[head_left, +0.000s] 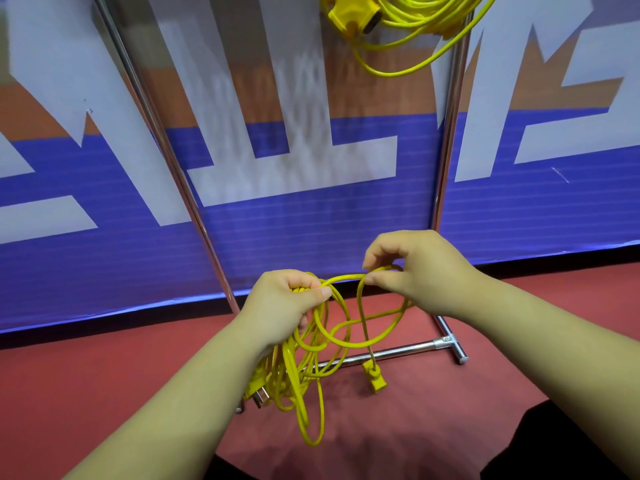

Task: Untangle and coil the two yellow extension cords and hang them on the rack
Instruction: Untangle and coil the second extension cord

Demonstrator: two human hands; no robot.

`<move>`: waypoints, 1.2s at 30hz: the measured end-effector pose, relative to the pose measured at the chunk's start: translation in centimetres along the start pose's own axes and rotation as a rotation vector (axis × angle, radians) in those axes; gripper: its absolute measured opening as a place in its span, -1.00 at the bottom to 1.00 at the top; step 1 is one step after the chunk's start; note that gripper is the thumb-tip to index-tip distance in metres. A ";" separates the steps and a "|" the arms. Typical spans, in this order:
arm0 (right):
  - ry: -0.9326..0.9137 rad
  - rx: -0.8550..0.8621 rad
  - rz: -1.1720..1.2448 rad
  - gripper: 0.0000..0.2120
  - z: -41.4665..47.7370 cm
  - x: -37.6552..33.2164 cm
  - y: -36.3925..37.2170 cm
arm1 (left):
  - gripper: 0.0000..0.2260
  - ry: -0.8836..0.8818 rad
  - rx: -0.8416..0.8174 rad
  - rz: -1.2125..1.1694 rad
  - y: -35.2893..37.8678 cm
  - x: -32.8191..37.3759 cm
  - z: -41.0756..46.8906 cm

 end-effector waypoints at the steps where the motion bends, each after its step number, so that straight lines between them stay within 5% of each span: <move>1: 0.004 0.023 0.041 -0.84 0.0 -0.1 -0.1 | -0.86 -0.009 0.004 -0.013 0.3 -0.2 0.0; 9: 0.058 0.117 0.407 -0.85 0.3 -0.3 -0.1 | -0.84 -0.045 -0.100 -0.280 1.6 -0.8 0.2; 21: 0.064 0.227 0.702 -0.88 0.1 -0.5 -0.4 | -0.86 -0.048 -0.342 -0.182 3.7 -1.3 0.3; 28: 0.004 -0.083 0.250 -0.94 -0.4 0.9 -1.8 | -0.83 -0.021 -0.301 -0.103 1.8 -1.0 0.8; 36: -0.067 -0.136 -0.092 -0.91 -0.5 -0.8 1.6 | -0.89 -0.016 -0.313 -0.002 2.1 -0.6 0.8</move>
Point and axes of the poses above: each hand's wrist, its own z-axis towards the middle knuckle, its own y-axis out of the palm, x = y × z, the point moved 3 cm from there along z, towards the middle knuckle, and after that the axes turned 8 degrees about -x, right-handed, at the moved point
